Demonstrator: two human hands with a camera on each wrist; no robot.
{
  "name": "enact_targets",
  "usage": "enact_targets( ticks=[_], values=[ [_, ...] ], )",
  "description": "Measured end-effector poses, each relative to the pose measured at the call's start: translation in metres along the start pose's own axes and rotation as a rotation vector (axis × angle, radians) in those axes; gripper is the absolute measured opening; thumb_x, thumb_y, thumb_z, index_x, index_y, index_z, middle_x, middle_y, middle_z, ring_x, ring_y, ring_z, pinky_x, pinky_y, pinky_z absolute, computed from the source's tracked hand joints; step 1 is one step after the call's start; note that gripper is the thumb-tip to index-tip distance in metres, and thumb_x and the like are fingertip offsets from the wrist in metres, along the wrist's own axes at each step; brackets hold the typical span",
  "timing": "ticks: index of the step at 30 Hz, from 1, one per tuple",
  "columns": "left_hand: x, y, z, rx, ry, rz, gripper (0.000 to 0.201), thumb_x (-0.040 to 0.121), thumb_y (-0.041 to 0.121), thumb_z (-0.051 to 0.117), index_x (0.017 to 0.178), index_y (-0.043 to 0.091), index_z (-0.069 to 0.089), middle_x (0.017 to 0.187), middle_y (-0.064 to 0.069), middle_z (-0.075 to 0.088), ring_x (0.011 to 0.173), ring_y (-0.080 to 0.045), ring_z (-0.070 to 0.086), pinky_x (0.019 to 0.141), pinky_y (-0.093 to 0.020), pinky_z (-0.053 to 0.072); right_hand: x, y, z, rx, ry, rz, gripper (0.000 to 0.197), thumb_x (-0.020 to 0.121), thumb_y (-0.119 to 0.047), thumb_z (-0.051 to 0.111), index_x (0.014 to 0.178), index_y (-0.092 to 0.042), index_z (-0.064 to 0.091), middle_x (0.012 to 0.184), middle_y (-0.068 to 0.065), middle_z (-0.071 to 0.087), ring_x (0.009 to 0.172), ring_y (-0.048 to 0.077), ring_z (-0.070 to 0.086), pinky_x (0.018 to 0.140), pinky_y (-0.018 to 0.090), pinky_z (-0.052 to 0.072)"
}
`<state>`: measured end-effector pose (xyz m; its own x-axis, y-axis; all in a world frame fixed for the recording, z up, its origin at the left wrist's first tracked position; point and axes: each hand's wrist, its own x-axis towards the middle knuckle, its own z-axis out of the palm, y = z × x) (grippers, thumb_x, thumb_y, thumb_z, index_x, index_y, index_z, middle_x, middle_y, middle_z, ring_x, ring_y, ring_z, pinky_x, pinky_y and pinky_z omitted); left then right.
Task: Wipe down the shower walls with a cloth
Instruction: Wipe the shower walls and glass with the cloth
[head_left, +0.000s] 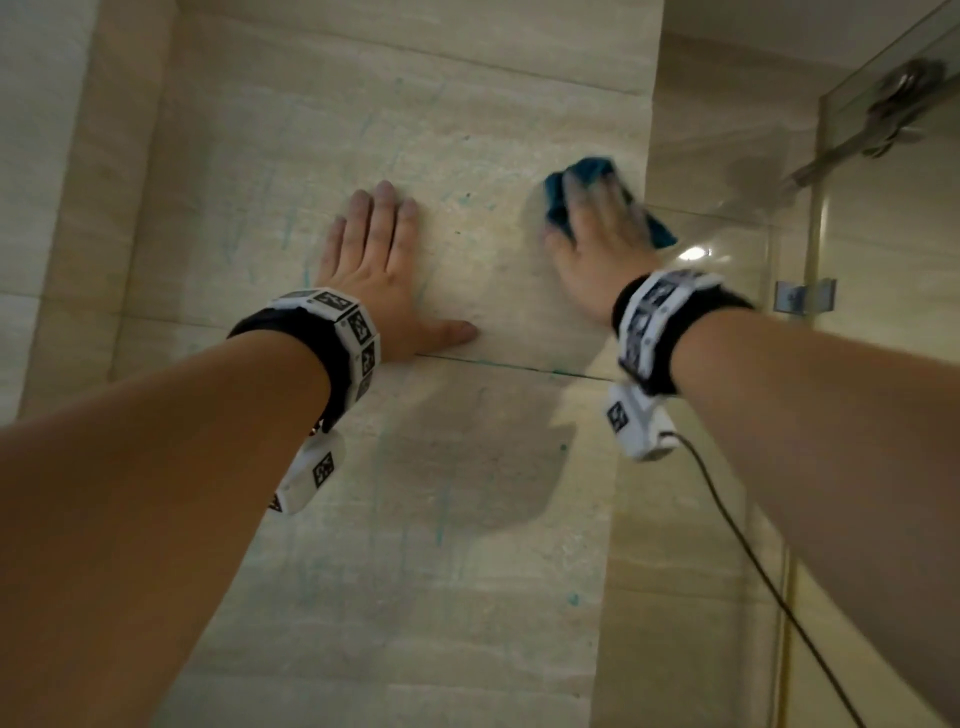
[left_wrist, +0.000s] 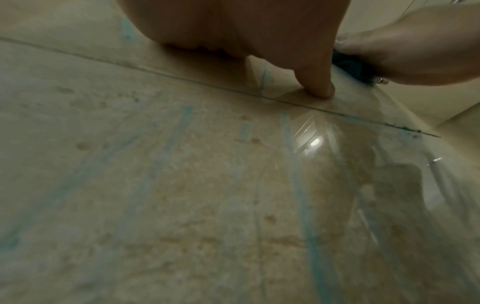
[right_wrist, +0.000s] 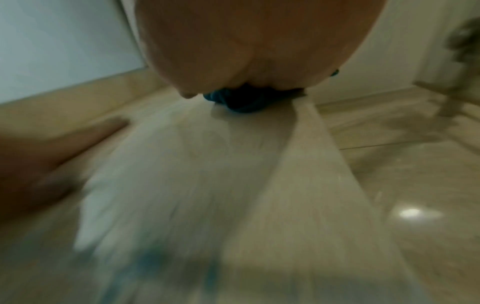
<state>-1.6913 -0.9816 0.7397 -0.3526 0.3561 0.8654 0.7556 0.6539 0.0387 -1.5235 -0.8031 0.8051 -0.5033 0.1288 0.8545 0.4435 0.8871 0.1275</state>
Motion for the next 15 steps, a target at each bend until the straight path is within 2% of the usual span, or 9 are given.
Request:
enact_targets(
  ticks=[2, 5, 10, 13, 15],
  values=[
    [0.001, -0.001, 0.001, 0.002, 0.0, 0.006, 0.146, 0.064, 0.104, 0.042, 0.158, 0.018, -0.029, 0.165, -0.002, -0.039, 0.153, -0.024, -0.034, 0.126, -0.044, -0.016, 0.017, 0.011, -0.014, 0.017, 0.017, 0.083, 0.069, 0.108, -0.055, 0.019, 0.165, -0.02, 0.0, 0.172, 0.007, -0.005, 0.158, 0.021, -0.008, 0.128, 0.042, -0.003],
    [0.001, -0.002, 0.003, 0.002, 0.015, 0.009, 0.146, 0.064, 0.104, 0.04, 0.158, 0.018, -0.029, 0.165, -0.003, -0.039, 0.153, -0.024, -0.034, 0.126, -0.043, -0.018, 0.025, -0.001, -0.01, -0.02, 0.056, 0.118, 0.072, 0.107, -0.057, 0.019, 0.165, -0.018, 0.0, 0.172, 0.008, -0.004, 0.158, 0.024, -0.007, 0.128, 0.042, -0.004],
    [0.0, -0.003, 0.004, -0.002, 0.029, 0.016, 0.143, 0.068, 0.103, 0.039, 0.159, 0.016, -0.027, 0.167, -0.005, -0.036, 0.155, -0.026, -0.031, 0.126, -0.043, -0.017, 0.001, -0.06, 0.025, -0.051, 0.06, -0.115, 0.072, 0.106, -0.057, 0.023, 0.165, -0.019, 0.003, 0.172, 0.007, -0.002, 0.158, 0.022, -0.007, 0.127, 0.044, -0.006],
    [-0.002, -0.004, 0.005, -0.02, 0.096, 0.05, 0.121, 0.089, 0.082, 0.047, 0.163, 0.013, -0.019, 0.17, -0.01, -0.028, 0.157, -0.03, -0.024, 0.127, -0.044, -0.015, -0.016, -0.079, 0.041, -0.043, 0.02, -0.192, 0.071, 0.106, -0.056, 0.02, 0.164, -0.021, 0.0, 0.172, 0.005, -0.005, 0.158, 0.019, -0.011, 0.127, 0.044, -0.008],
    [-0.003, -0.003, 0.006, -0.02, 0.103, 0.051, 0.116, 0.092, 0.074, 0.05, 0.163, 0.012, -0.017, 0.17, -0.01, -0.026, 0.158, -0.031, -0.023, 0.127, -0.046, -0.013, -0.027, -0.077, 0.046, -0.041, -0.021, -0.236, 0.072, 0.105, -0.058, 0.02, 0.164, -0.022, -0.002, 0.172, 0.003, -0.007, 0.157, 0.017, -0.015, 0.127, 0.042, -0.011]
  ],
)
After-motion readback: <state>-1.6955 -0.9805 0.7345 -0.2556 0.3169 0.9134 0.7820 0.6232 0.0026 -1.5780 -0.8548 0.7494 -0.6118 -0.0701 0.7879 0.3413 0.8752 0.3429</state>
